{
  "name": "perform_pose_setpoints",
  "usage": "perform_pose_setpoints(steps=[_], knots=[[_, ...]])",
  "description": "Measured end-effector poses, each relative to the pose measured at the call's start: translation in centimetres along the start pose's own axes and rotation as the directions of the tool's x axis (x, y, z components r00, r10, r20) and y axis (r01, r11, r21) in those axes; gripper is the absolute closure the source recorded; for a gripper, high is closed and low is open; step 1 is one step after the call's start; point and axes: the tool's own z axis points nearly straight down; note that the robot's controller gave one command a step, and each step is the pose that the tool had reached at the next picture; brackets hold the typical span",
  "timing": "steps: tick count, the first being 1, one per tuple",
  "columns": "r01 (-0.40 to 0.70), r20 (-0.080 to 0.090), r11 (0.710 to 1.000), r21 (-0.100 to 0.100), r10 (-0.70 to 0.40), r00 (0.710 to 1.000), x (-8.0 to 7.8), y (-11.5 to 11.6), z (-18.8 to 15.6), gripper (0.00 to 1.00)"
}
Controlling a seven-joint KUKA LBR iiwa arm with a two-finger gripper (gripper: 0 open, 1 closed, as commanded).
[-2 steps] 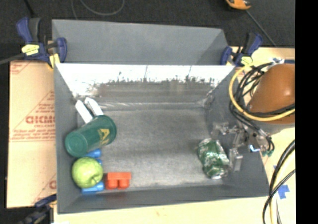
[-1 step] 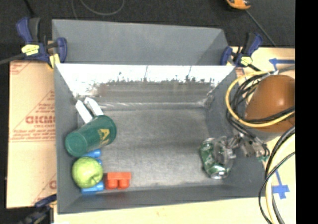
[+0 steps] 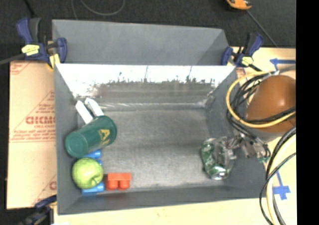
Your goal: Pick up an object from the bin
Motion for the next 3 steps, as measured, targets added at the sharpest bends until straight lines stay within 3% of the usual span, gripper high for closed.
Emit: perform_pose_setpoints(steps=[1, 2, 3], knots=[[-0.059, -0.001, 0.998, 0.0, 0.059, 0.998, 0.1, 0.2, -0.5, 1.0], [-0.15, -0.007, 0.989, 0.0, 0.15, 0.989, 1.7, 1.5, -2.7, 1.0], [-0.215, -0.002, 0.977, 0.001, 0.215, 0.977, 2.3, 1.7, -5.1, 0.0]])
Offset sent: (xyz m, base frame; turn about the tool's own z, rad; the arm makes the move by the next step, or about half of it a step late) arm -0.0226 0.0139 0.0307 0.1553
